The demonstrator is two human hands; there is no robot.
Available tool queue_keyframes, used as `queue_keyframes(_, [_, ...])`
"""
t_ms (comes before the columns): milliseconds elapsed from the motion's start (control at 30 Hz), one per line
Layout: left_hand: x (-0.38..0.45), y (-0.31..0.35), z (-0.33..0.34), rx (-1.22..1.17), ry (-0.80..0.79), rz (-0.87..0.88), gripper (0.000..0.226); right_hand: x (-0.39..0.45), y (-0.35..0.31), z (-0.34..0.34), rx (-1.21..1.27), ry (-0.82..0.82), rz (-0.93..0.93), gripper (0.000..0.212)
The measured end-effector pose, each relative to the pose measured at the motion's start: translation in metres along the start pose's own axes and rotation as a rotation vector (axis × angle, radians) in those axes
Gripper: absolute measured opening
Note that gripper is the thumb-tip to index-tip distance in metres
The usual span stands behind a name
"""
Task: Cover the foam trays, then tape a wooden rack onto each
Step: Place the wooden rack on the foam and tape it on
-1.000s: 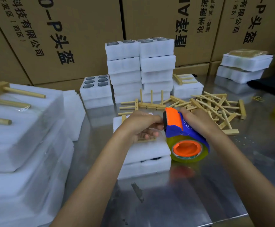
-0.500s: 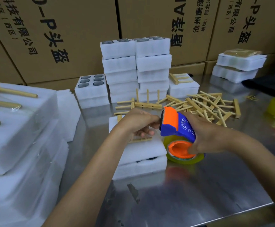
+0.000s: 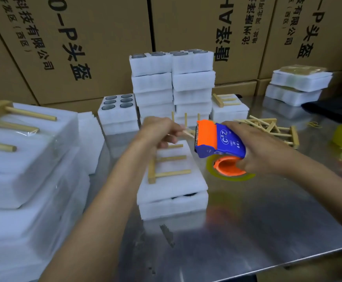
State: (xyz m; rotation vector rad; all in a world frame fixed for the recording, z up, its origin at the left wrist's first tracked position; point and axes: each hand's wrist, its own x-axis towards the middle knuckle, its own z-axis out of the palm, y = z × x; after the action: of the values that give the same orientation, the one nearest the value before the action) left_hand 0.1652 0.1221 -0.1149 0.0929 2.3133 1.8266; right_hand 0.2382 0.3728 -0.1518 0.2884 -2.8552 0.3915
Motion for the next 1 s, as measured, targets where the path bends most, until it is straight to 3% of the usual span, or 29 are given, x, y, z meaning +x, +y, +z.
queue_keyframes(200, [0.001,-0.010,-0.082,-0.070,0.298,0.005,0.011,0.004,0.044,-0.015,-0.223,0.029,0.032,0.095])
queue_keyframes(467, [-0.015,-0.068,-0.088,-0.287,0.415,-0.031,0.008,0.032,0.038,-0.031,-0.242,-0.058,-0.115,0.088])
queue_keyframes(600, [-0.023,-0.090,-0.090,-0.287,0.432,-0.017,0.025,0.043,0.026,-0.025,-0.306,-0.085,-0.179,0.086])
queue_keyframes(767, [-0.023,-0.104,-0.091,-0.314,0.581,0.078,0.026,0.044,0.021,-0.011,-0.303,-0.001,-0.235,0.088])
queue_keyframes(1000, [-0.010,-0.124,-0.098,-0.086,0.764,0.147,0.030,0.040,0.044,-0.007,-0.392,-0.044,-0.194,0.091])
